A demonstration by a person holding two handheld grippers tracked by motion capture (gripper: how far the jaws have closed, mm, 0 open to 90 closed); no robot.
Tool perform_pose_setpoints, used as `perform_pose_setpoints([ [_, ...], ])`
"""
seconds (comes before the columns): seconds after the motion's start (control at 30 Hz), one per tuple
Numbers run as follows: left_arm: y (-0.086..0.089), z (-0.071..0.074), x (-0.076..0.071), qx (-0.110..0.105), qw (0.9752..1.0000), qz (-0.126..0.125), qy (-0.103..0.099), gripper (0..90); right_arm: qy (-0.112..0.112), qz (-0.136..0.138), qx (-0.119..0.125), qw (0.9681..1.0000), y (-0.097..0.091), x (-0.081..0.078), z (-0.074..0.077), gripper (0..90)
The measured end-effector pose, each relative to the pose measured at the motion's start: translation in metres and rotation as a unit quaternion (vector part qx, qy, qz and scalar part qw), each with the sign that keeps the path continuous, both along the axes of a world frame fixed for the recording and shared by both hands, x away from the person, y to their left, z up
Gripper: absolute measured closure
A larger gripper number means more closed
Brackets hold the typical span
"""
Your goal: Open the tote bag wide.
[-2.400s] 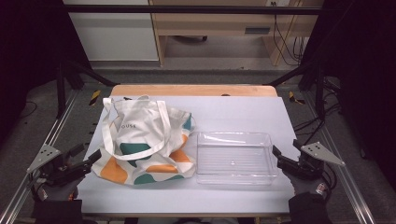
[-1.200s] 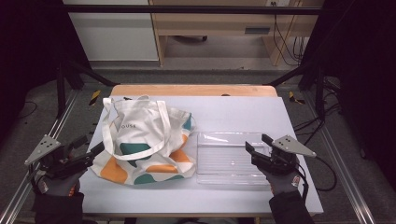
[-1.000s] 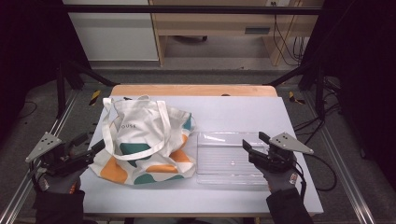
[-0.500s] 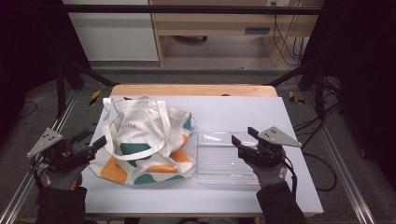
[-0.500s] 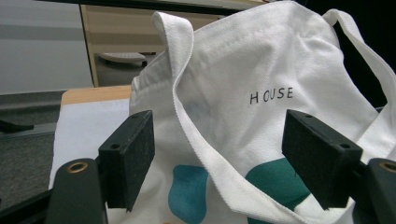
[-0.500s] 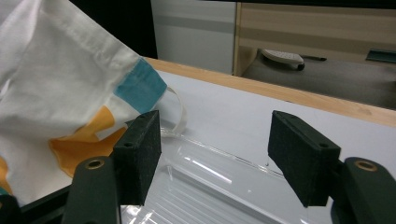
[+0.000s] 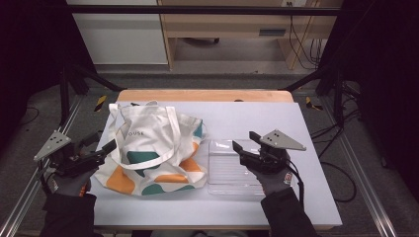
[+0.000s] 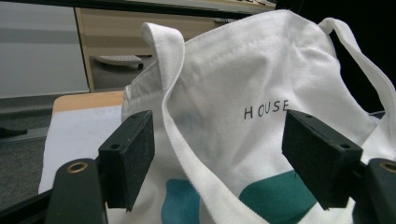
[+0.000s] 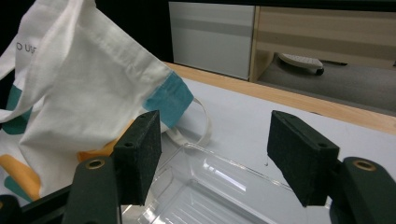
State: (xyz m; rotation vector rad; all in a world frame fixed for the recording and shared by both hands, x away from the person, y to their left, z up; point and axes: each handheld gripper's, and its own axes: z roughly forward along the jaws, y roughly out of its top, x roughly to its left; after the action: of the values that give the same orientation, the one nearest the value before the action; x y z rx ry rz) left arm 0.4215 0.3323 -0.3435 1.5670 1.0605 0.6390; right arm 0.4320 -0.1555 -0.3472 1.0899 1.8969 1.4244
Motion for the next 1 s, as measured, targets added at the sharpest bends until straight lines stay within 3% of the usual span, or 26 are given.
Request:
perform_pose_setpoints([
  [0.27, -0.009, 0.005, 0.006, 0.012, 0.9999, 0.005, -0.007, 25.2, -0.005, 0.011, 0.004, 0.9999, 0.012, 0.002, 0.004, 35.3],
  [0.53, -0.010, 0.011, 0.013, 0.010, 0.9998, 0.011, -0.011, 25.2, -0.011, 0.039, 0.006, 0.9992, 0.038, 0.003, 0.013, 36.8],
  [1.0, -0.006, 0.007, 0.026, 0.017, 0.9995, 0.026, -0.001, 27.6, -0.008, 0.070, 0.016, 0.9974, 0.073, 0.009, 0.018, 38.3],
])
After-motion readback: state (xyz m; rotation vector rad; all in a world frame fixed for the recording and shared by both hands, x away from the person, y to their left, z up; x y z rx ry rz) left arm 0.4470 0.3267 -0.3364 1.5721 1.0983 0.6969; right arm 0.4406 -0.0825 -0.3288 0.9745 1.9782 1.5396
